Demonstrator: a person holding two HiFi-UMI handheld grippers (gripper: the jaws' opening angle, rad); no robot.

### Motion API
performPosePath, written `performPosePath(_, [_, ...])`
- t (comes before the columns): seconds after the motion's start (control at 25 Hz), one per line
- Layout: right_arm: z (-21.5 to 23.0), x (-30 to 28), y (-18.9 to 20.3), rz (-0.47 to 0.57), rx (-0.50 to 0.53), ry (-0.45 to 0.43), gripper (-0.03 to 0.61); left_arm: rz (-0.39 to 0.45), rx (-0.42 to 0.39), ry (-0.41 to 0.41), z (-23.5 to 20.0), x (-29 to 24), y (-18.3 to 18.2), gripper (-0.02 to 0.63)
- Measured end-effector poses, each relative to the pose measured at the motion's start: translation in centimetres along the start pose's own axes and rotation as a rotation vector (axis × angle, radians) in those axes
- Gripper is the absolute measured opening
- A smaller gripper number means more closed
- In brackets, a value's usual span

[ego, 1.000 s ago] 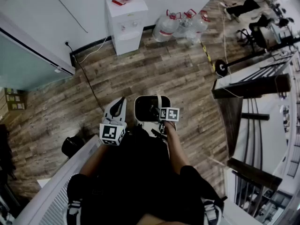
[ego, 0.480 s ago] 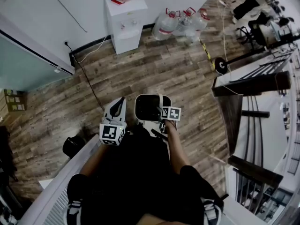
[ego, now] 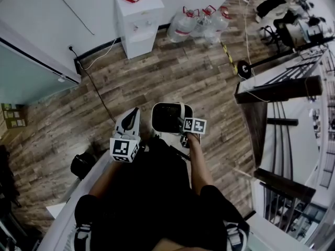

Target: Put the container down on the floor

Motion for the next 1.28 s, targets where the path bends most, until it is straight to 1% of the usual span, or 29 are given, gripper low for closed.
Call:
performPosePath(0.32, [-0.1,-0.4,-2.0,0.045,-0.068,0.027,0.117,0.014,-0.003,0.041,-1.8,-1.0,-1.1,0.028])
performPosePath(0.68, [0.5,-2.1,-5.4,0.045,-0.064,0.018,0.117,0.028,0.011,0.038,-1.8,-5.0,-2.0,0.028])
performPosePath(0.96, [2.2,-3.6,-9.7,0.032,-0.080,-0.004,0.117,0.017,0.006,0.036,-1.5,-10.9,-2.2,0.028])
performPosePath(1.12, [3.2,-4.6,-13.1,0.020,-0.073,-0.012,0.117,0.002,0.012,0.028,-1.6,-15.5,-2.5,0.028])
performPosePath(1.28, [4.4,-5.4,-16.6,0.007,-0.045,-0.022,0.117,-0.010,0.013,0.023,-1.0,-19.9,-2.7,0.028])
Point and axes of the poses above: the fingertips, and each gripper's own axes: x backward along the fingers, z to its right, y out of its underside, the point moved 1 cm from there along x, backward along the fingers, and after that the axes turned 3 degrees about z, right-handed, at the moved point
